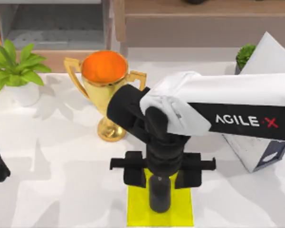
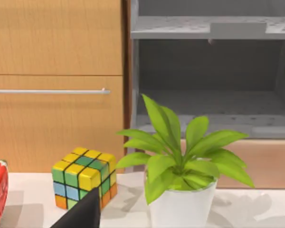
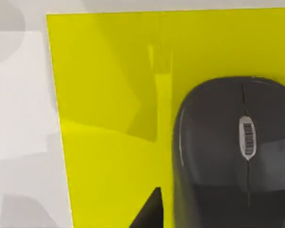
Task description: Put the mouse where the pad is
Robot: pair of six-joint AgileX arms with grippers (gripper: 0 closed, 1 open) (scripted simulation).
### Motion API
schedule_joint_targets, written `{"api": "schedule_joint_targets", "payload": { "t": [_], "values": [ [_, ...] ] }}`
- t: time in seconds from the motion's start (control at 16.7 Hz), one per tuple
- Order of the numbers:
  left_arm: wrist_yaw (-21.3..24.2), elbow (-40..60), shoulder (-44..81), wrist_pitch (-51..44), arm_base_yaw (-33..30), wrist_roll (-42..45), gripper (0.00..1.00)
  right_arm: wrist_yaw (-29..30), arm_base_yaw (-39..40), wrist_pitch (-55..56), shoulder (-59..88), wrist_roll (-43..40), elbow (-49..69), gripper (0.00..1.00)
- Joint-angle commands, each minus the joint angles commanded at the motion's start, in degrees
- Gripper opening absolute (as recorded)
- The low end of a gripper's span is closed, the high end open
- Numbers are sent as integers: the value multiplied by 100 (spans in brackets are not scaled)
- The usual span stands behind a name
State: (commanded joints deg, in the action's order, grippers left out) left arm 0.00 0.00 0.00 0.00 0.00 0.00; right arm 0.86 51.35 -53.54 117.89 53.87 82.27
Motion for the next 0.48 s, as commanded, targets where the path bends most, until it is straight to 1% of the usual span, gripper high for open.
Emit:
{"api": "schedule_joint_targets", "payload": {
  "t": [0.12,0.18,0.48],
  "values": [
    [0,0,0,0,0,0,100,0,0,0,0,0,0,98],
    [0,0,0,0,0,0,100,0,0,0,0,0,0,100],
    [0,0,0,0,0,0,100,0,0,0,0,0,0,100]
  ]
}}
